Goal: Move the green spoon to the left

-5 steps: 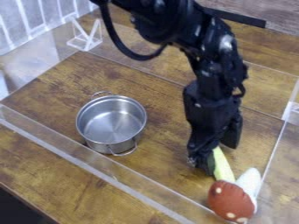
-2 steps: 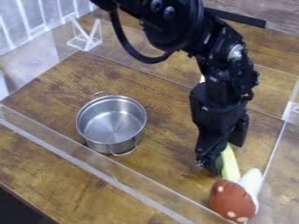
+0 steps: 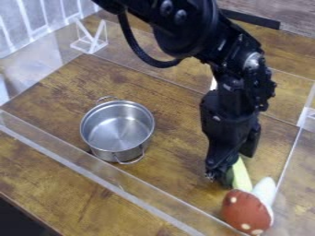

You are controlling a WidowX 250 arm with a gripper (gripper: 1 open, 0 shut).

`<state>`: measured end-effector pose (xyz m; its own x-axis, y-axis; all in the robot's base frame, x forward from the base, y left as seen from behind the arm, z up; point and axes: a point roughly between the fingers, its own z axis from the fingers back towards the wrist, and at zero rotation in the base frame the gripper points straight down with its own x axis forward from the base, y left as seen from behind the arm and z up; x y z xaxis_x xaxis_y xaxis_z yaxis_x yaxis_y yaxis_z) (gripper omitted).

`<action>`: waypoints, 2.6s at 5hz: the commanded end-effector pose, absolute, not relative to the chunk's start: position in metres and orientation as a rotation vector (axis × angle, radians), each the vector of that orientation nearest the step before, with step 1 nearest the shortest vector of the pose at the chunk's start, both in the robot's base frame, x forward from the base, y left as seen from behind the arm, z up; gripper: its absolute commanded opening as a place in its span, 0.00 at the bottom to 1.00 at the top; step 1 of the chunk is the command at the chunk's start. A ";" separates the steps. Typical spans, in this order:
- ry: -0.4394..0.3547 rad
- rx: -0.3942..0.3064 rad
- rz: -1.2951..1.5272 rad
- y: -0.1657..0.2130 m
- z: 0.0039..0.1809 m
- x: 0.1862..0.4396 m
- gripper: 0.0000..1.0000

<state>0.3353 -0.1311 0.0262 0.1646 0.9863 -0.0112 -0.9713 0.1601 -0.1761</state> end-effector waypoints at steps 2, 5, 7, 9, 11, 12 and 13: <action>-0.129 -0.139 1.385 -0.136 0.042 0.338 0.00; -0.135 -0.089 1.317 -0.135 0.042 0.339 0.00; -0.125 -0.065 1.238 -0.122 0.046 0.328 0.00; -0.115 -0.035 1.183 -0.105 0.048 0.323 0.00; -0.116 -0.020 1.153 -0.090 0.049 0.323 0.00; -0.126 -0.014 1.136 -0.080 0.050 0.326 0.00; -0.136 -0.011 1.121 -0.070 0.050 0.330 0.00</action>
<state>0.3192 -0.0813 0.0273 0.4471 0.8909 0.0807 -0.8934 0.4492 -0.0095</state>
